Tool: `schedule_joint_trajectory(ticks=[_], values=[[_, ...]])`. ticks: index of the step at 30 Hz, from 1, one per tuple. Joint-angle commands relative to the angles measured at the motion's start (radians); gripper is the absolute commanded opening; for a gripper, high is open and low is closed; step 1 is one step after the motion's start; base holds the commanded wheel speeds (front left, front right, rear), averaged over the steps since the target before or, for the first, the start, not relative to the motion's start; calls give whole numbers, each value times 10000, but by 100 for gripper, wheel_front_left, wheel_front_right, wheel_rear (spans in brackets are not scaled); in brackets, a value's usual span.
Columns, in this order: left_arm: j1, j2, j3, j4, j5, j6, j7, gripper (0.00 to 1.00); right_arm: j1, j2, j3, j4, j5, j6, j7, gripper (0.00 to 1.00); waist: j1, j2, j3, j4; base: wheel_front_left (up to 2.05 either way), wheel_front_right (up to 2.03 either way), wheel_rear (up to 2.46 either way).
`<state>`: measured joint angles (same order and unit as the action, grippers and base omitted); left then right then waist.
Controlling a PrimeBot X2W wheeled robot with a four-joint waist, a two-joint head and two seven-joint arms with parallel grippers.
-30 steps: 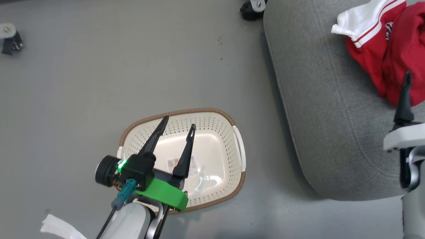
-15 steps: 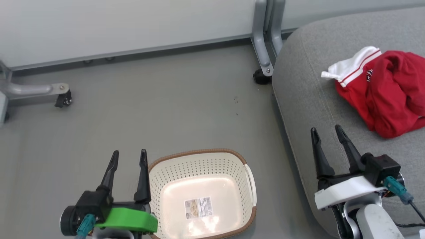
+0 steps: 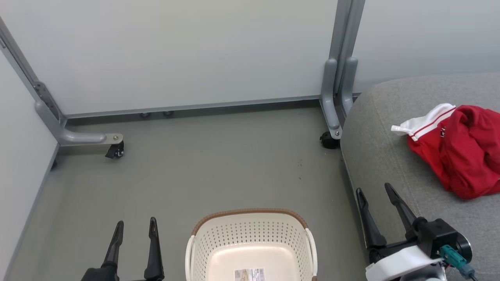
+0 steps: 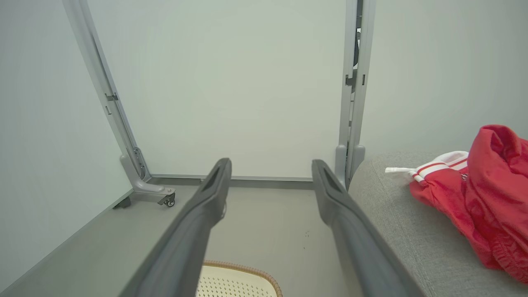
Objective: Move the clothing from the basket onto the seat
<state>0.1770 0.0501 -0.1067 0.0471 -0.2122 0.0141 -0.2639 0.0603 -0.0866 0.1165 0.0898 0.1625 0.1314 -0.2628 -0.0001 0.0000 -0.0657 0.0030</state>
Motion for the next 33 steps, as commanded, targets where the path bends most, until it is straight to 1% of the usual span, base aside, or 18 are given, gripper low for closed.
schedule_joint_trajectory(ticks=[1,9,13,19,20,23,33], values=[[201,11,49,-42,95,-56,-4,100,260,-10,-2,-23,-128,-13,-30,100,1,0,-424,204,0,0,0],[488,12,263,-200,112,-88,-4,100,611,31,182,16,-233,-13,-29,100,1,0,-659,23,0,0,0],[467,10,203,-126,143,-192,-5,100,532,27,213,50,-202,-13,-29,100,1,0,-648,-88,0,0,0],[278,11,102,-69,334,-232,-4,100,586,37,183,53,-218,-13,-29,100,1,0,-665,-93,0,0,0],[383,-4,90,-57,296,-233,0,0,571,63,202,63,-179,0,0,0,1,0,-666,-94,0,0,0],[419,-13,66,237,266,-231,6,0,658,104,230,340,-163,0,6,0,1,0,-665,-95,0,0,0],[-24,50,276,448,-1725,-389,447,0,346,49,7,468,1916,-1,415,0,1,0,-557,-90,0,0,0]])
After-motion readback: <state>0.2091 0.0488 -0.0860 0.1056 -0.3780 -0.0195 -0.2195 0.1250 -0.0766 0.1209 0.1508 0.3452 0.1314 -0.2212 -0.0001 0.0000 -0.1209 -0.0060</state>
